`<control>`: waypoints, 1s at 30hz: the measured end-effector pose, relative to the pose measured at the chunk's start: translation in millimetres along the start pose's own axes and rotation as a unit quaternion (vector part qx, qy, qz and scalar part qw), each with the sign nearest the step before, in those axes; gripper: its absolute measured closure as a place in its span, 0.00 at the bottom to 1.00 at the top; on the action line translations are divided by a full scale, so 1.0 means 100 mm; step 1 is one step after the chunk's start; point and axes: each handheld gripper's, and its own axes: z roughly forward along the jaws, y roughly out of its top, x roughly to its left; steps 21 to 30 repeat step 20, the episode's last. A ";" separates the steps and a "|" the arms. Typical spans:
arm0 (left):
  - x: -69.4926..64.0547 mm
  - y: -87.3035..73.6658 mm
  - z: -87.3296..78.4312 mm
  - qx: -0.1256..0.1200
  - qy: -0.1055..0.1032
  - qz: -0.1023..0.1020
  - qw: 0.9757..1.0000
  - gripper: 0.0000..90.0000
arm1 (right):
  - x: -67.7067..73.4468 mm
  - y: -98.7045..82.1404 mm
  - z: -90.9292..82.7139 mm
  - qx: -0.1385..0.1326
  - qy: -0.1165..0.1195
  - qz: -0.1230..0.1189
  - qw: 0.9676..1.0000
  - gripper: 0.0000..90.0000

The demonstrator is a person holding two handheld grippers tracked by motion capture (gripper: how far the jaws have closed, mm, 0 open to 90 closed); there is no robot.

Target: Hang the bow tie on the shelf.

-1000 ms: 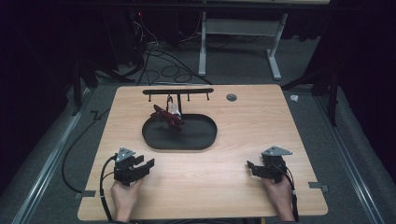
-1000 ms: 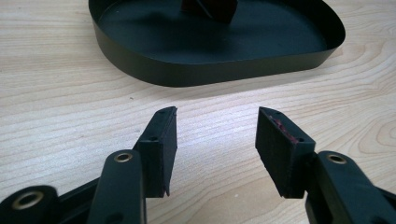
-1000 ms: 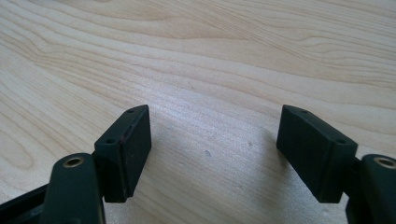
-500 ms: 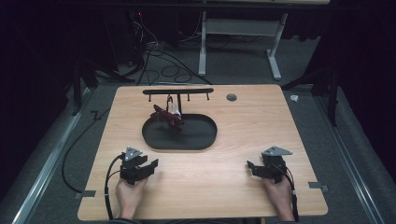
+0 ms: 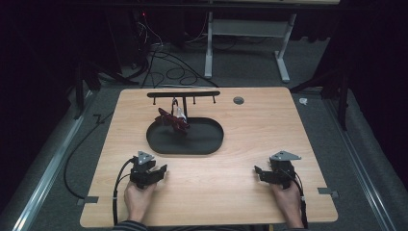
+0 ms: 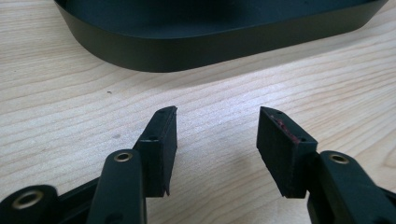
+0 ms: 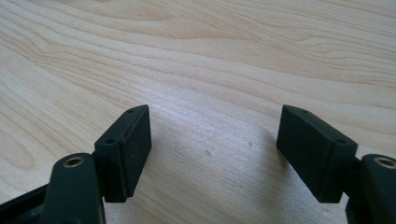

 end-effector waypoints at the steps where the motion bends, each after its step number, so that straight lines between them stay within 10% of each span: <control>1: -0.01 0.00 0.02 0.002 0.002 0.002 1.000 0.54 | 0.00 0.00 0.00 0.000 0.000 0.000 1.000 0.31; 8: -0.07 -0.02 0.09 -0.013 0.022 0.031 0.999 0.51 | 0.00 0.00 0.00 0.000 0.000 0.000 1.000 0.31; 30: -0.07 -0.04 0.11 -0.024 0.027 0.023 0.999 0.44 | 0.00 0.00 0.00 0.000 0.000 0.000 1.000 0.31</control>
